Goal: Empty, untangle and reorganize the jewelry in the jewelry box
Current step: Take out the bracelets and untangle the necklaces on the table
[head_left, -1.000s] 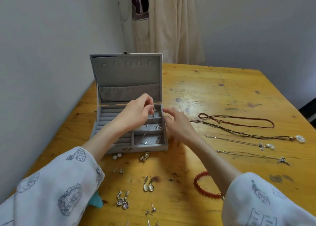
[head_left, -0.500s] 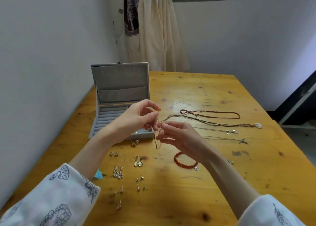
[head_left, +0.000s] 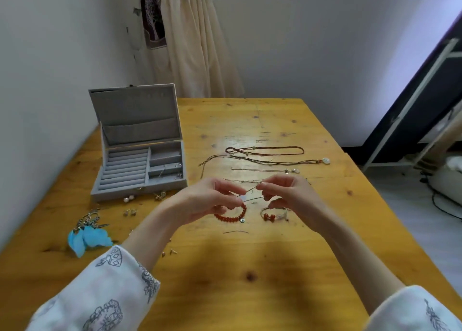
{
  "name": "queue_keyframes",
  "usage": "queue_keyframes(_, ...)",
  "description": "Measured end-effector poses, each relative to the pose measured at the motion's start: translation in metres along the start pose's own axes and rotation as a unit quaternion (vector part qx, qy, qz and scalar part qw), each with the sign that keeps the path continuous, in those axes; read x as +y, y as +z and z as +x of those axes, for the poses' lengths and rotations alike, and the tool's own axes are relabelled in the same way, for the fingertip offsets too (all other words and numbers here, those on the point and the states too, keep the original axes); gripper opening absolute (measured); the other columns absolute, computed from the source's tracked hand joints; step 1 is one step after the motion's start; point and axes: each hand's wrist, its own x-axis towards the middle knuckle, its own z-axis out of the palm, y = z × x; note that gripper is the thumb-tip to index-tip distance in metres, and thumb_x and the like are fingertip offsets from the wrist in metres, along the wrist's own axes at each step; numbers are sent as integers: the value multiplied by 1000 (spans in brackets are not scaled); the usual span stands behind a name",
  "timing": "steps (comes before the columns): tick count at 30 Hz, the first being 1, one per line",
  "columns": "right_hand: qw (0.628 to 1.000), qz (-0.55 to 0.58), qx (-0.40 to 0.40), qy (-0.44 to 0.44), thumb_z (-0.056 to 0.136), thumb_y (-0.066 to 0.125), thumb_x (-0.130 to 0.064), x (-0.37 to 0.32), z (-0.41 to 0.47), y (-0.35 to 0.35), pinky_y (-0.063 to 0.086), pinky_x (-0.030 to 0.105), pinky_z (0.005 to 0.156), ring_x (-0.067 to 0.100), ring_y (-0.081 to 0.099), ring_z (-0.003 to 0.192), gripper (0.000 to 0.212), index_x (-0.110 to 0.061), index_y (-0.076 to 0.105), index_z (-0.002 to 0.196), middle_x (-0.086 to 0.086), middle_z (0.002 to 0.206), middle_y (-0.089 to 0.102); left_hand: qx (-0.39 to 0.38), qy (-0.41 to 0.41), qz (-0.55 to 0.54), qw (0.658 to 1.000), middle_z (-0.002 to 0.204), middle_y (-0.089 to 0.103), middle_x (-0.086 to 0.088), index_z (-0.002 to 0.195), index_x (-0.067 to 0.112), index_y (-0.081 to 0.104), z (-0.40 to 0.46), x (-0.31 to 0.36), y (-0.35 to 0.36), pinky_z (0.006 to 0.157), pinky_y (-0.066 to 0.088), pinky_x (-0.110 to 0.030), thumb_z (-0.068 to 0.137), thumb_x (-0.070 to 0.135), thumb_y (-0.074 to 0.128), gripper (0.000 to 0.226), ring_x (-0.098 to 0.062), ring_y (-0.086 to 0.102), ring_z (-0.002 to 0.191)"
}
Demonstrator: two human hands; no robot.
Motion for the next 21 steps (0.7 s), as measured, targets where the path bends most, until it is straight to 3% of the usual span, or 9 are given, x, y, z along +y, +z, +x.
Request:
queue_keyframes(4,997,27,50,57,80,67,-14,13,-12,-34,51,19,57,13,62,61,10,-5,70,83,4,68,64,33,12,-18,999,79,68,-5,98,11,66,28,-4,33,69,54,-19,79,1,66,22,-10,65,71)
queue_keyframes(8,987,-13,138,84,82,66,-14,25,-24,-69,49,17,53,9,61,58,7,-8,69,82,6,71,65,102,18,8,995,79,68,-10,89,6,67,62,-1,70,57,52,-18,79,1,66,11,-12,66,62)
queue_keyframes(12,965,-137,193,114,84,64,-18,39,-26,-96,39,18,50,9,58,59,8,-16,67,77,1,70,66,164,63,159,971,76,69,-3,87,6,71,90,-1,106,51,50,-16,78,7,68,9,-7,61,56)
queue_keyframes(16,929,-270,219,130,83,65,-26,54,-20,-112,39,19,54,5,57,64,10,-19,68,76,-7,68,65,179,101,293,934,92,72,-4,86,10,74,107,-2,125,80,53,-32,79,13,66,11,-15,63,85)
queue_keyframes(21,898,-348,222,154,81,66,-26,63,-14,-118,42,27,74,14,57,86,12,-26,65,69,-7,73,61,173,120,365,907,93,72,-2,86,14,74,113,-3,132,87,50,-37,81,18,64,12,-18,62,93)
